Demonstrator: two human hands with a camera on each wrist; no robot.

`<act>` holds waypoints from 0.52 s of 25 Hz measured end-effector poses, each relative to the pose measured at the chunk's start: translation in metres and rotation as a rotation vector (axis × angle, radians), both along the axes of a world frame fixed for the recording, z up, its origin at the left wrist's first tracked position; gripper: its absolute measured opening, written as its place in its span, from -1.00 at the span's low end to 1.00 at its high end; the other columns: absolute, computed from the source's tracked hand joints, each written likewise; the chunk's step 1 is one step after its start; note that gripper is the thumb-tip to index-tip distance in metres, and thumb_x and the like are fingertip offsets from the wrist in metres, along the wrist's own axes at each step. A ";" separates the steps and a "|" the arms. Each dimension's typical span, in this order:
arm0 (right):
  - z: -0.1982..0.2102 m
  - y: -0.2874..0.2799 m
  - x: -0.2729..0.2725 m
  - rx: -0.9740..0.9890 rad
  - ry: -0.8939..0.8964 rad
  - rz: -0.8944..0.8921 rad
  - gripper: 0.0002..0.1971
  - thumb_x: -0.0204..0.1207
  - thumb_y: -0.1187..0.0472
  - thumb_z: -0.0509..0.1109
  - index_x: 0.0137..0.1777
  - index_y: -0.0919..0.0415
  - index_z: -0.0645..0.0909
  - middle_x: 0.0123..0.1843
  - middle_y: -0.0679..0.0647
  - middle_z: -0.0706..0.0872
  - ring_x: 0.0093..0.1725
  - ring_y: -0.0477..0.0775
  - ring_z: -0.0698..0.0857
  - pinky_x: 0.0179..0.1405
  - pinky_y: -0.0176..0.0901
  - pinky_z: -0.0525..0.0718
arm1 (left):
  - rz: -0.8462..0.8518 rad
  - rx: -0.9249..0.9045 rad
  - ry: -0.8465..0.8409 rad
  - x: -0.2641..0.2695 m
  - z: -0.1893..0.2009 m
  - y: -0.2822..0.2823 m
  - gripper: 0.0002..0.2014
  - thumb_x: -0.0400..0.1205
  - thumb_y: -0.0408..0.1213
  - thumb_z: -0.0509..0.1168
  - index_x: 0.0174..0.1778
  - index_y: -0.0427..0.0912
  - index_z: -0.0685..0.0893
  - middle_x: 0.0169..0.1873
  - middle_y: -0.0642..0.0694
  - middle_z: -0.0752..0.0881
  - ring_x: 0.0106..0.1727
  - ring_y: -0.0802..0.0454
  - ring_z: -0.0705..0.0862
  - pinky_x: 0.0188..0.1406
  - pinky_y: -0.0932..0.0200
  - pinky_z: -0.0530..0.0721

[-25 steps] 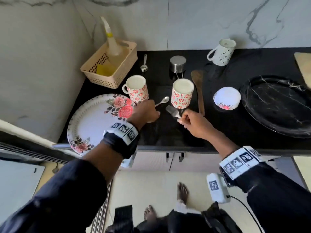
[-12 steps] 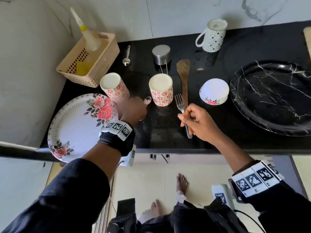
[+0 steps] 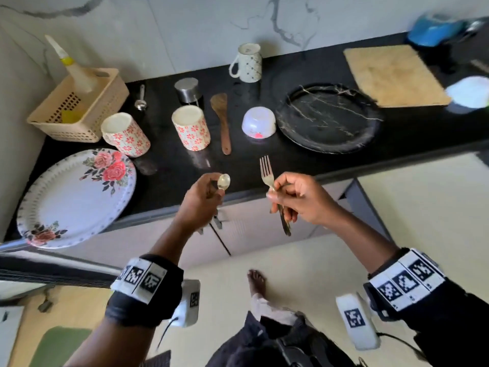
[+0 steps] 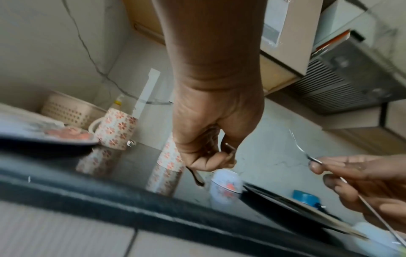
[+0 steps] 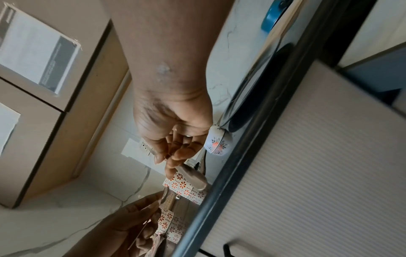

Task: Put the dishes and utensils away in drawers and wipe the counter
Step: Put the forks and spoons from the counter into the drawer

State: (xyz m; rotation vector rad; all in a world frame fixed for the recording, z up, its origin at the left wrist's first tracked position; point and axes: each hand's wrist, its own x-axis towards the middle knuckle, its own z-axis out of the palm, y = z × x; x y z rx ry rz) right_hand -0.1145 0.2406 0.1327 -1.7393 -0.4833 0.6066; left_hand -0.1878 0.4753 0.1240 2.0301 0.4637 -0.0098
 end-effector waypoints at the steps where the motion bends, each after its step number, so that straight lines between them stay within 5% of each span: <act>1: -0.003 -0.023 -0.017 -0.025 0.015 -0.006 -0.84 0.61 0.31 0.42 -0.06 0.39 0.51 -0.27 0.31 0.79 -0.58 0.05 0.57 -0.64 -0.22 0.54 | -0.042 -0.055 -0.018 -0.011 -0.004 -0.025 -0.76 0.70 -0.40 0.23 0.26 -0.08 0.54 -0.21 -0.12 0.69 -0.42 0.11 0.61 -0.61 0.35 0.49; 5: -0.018 -0.125 -0.077 -0.055 0.132 -0.240 -0.83 0.59 0.37 0.42 -0.20 0.24 0.51 -0.30 0.22 0.81 -0.58 0.03 0.61 -0.62 -0.24 0.58 | -0.185 -0.328 0.048 -0.044 -0.026 -0.125 -0.76 0.66 -0.61 0.17 0.14 -0.22 0.48 -0.28 -0.18 0.72 -0.57 0.04 0.67 -0.73 0.30 0.43; 10: -0.024 -0.273 -0.144 -0.110 0.198 -0.621 -0.79 0.52 0.39 0.47 -0.08 0.60 0.58 -0.35 0.17 0.80 -0.51 -0.04 0.67 -0.50 -0.25 0.65 | -0.414 -0.511 0.166 -0.063 -0.040 -0.253 -0.61 0.65 -0.65 0.13 0.30 -0.17 0.50 -0.19 -0.28 0.73 -0.46 -0.12 0.70 -0.59 0.19 0.62; 13: -0.033 -0.334 -0.163 -0.111 0.168 -0.758 -0.80 0.48 0.46 0.50 -0.18 0.65 0.59 -0.42 0.25 0.64 -0.56 -0.10 0.57 -0.49 -0.31 0.62 | -0.494 -0.554 0.254 -0.071 -0.045 -0.306 -0.45 0.64 -0.68 0.13 0.41 -0.01 0.53 -0.18 -0.29 0.75 -0.39 -0.16 0.71 -0.41 0.03 0.75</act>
